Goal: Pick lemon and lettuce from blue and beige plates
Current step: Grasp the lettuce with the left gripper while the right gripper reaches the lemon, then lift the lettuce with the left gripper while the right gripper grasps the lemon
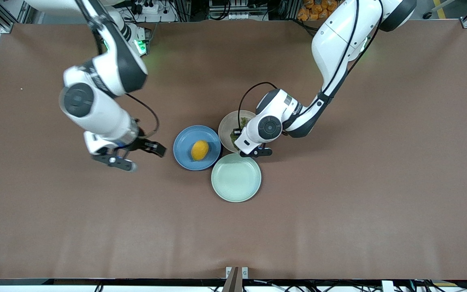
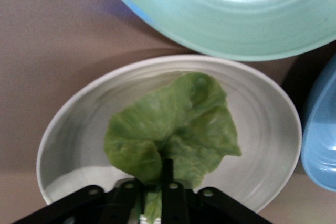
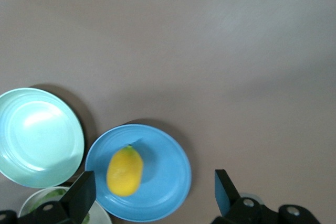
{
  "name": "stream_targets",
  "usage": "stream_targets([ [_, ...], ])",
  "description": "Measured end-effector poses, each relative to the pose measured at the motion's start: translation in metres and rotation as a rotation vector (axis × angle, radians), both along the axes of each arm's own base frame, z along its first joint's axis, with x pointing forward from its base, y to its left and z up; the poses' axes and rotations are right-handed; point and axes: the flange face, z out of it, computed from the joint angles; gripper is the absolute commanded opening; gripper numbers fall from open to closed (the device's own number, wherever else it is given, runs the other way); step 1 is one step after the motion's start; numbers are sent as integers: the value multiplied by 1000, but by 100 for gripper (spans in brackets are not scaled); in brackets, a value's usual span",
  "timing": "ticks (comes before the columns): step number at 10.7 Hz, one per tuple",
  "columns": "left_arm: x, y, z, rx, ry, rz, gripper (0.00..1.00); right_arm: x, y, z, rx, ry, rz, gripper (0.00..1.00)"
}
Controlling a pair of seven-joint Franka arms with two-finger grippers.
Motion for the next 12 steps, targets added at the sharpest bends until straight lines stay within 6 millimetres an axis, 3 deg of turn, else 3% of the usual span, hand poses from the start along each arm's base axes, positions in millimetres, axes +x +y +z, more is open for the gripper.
stream_targets([
  [3,20,11,27,-10,-24,24,0,-12,56,-65,27,-15,-101,100],
  [5,46,43,69,4,-21,55,0,-31,68,-112,32,-17,-161,100],
  [7,74,90,121,10,-34,74,0,-50,74,-145,25,-1,-200,100],
  [9,106,158,156,-2,-56,82,0,-61,84,-164,0,6,-221,100],
  [10,119,192,165,-6,-61,99,0,-63,87,-171,0,5,-239,99],
  [11,130,224,167,-10,-57,109,0,-63,87,-177,6,4,-261,91],
  [12,138,256,165,-13,-46,116,0,-64,89,-182,7,6,-278,77],
])
